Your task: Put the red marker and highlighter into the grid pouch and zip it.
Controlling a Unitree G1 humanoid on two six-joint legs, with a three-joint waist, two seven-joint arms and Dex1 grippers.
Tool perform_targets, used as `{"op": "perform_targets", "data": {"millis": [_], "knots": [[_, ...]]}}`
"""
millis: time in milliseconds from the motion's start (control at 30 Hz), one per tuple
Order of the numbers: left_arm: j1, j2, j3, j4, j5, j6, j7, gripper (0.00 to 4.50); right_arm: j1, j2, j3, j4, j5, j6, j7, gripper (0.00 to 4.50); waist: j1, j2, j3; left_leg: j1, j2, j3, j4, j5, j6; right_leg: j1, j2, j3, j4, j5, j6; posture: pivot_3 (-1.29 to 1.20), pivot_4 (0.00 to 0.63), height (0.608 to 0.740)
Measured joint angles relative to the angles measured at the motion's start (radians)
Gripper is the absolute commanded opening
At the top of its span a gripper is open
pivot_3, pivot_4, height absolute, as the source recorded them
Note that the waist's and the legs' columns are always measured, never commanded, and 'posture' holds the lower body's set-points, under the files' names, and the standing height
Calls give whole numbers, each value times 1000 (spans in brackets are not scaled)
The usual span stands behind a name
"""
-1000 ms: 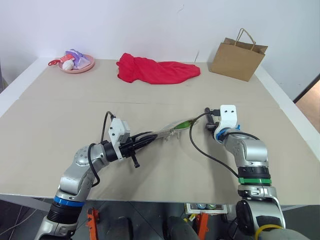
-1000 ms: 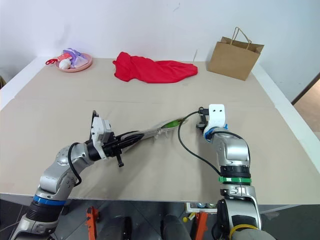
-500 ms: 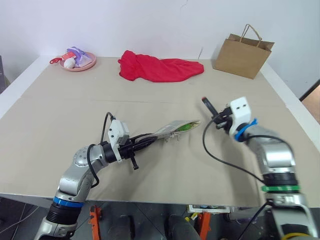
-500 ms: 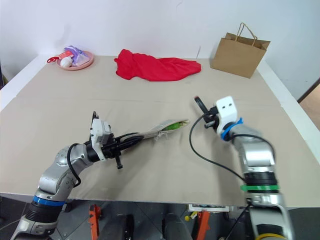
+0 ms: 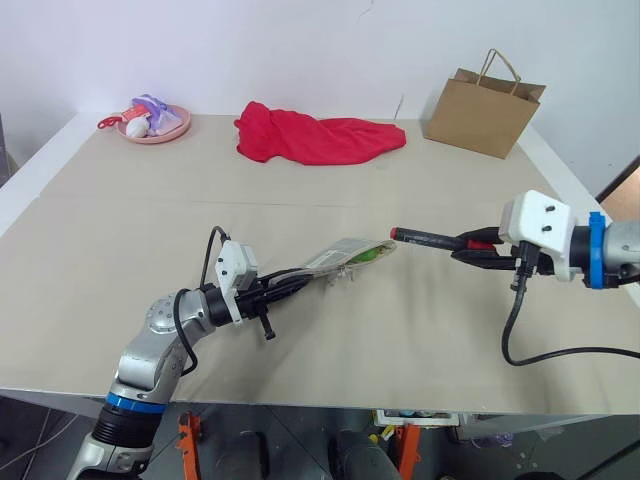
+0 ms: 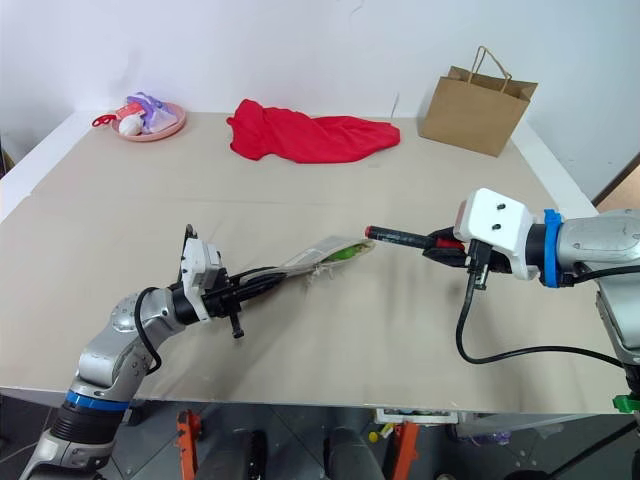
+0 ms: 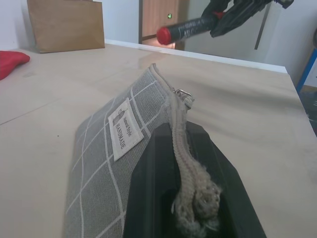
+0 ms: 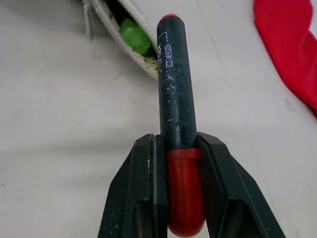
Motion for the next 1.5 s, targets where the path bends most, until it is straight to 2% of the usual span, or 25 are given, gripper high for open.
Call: {"op": "perform_targets", "data": {"millis": [333,733,1133,1500], "knots": [[-4,0,-1,0,0,1,-9,0,26,6,60,-12,-49,-37,2,564,2,0,0,-1,-1,0,-1,0,0,0,-1,0,0,-1,0,0,150,740],[-31,0,-1,1,0,25,-8,0,-83,54,161,18,-104,-78,20,564,2,0,0,-1,-2,0,0,0,0,0,-1,0,0,-1,0,0,150,740],[-35,0,-1,-1,0,42,7,0,-93,45,152,75,-104,-105,74,564,3,0,0,-1,-2,0,0,0,0,0,-3,0,0,0,-1,0,150,740],[-35,3,-1,-2,0,45,7,0,-166,50,122,89,-56,-89,89,564,2,0,0,-1,-2,0,0,0,0,0,-3,0,0,0,-2,0,150,740]]}}
